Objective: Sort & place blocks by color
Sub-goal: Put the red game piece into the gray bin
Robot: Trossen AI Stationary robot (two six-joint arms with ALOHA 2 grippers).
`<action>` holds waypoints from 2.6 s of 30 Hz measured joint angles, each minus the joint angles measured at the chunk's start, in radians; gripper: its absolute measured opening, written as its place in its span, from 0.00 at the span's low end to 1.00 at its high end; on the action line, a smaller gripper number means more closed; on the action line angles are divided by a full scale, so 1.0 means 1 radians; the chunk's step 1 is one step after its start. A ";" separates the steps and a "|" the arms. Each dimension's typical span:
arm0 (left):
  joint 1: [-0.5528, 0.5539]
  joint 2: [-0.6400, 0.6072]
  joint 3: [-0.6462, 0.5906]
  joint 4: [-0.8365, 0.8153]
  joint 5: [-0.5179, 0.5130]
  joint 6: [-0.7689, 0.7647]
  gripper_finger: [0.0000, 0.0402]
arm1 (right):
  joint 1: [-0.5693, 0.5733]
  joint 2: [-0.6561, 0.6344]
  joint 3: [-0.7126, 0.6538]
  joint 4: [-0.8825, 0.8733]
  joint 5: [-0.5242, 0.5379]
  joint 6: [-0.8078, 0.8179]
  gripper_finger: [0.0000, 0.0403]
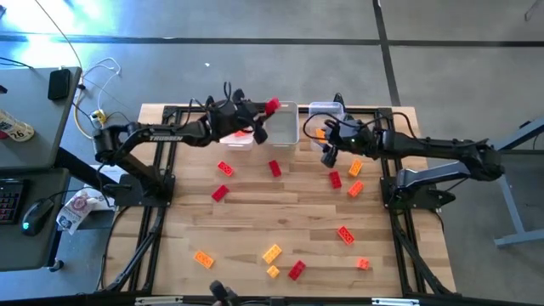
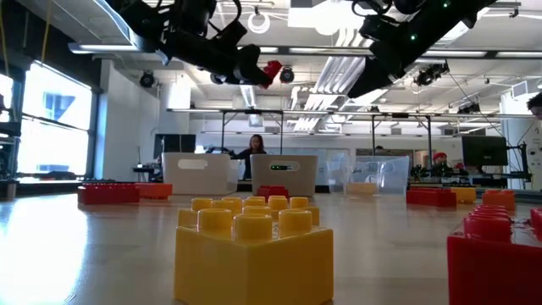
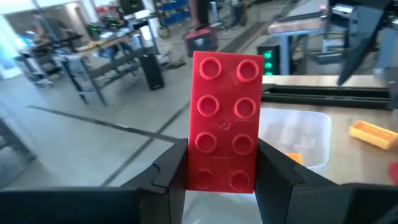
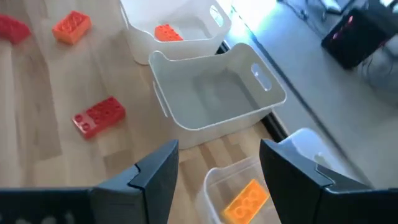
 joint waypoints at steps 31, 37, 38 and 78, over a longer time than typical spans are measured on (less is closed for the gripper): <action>0.063 0.179 0.001 -0.107 0.227 -0.195 0.30 | 0.000 0.030 0.000 0.022 0.060 0.247 0.52; 0.064 0.198 0.000 -0.105 0.227 -0.218 0.30 | 0.001 0.030 0.000 -0.039 0.063 0.395 0.52; 0.064 0.198 0.000 -0.105 0.227 -0.218 0.30 | 0.001 0.030 0.000 -0.049 0.063 0.419 0.52; 0.066 0.199 0.000 -0.203 0.277 -0.271 0.33 | 0.077 0.030 0.000 -0.271 0.147 0.810 0.52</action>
